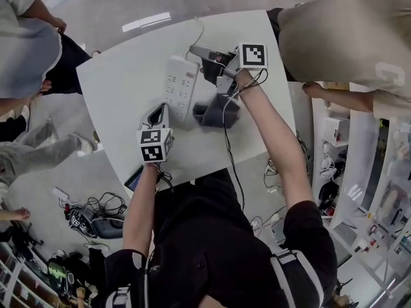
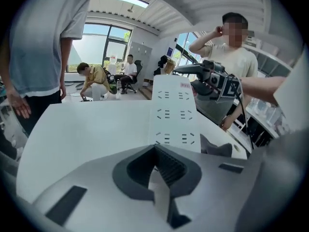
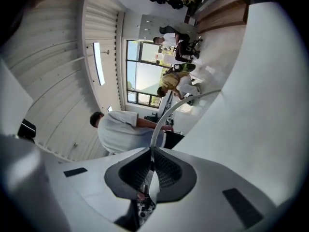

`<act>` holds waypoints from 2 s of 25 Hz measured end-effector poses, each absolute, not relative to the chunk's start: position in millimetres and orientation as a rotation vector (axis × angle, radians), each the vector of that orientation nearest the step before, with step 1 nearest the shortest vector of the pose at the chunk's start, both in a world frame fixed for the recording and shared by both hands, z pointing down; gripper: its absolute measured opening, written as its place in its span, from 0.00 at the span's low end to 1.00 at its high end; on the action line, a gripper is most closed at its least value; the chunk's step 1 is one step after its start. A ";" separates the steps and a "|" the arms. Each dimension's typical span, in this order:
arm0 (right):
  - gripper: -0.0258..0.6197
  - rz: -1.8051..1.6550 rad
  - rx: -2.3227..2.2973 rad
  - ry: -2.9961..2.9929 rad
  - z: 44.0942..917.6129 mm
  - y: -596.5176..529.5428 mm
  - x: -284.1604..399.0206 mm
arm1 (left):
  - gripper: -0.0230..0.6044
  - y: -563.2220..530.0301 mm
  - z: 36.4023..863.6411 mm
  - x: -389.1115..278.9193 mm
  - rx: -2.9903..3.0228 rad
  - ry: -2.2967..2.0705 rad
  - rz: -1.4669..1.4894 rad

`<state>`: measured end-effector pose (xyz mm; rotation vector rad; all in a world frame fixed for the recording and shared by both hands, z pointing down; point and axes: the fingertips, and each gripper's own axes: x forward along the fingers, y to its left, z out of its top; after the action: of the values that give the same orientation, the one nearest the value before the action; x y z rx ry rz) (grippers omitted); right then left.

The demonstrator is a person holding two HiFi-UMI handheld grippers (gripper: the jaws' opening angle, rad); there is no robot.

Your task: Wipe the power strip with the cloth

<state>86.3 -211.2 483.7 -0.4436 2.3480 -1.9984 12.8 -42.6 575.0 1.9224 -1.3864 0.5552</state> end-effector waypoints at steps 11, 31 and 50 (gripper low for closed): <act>0.06 -1.940 -0.041 2.602 421.5 -153.1 -49.8 | 0.09 -71.4 592.7 13.6 1.996 -1.099 0.421; 0.28 -1.142 -0.492 3.989 632.4 -188.0 40.3 | 0.09 -104.5 602.0 -72.4 1.741 -1.518 0.325; 0.34 -1.865 -0.173 3.431 612.0 -141.7 29.6 | 0.09 -103.1 584.1 -51.2 1.747 -1.413 0.197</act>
<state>29.6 -141.7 612.0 -0.1729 3.4308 -1.8650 -51.2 -103.1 584.1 1.7475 -1.4130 0.1972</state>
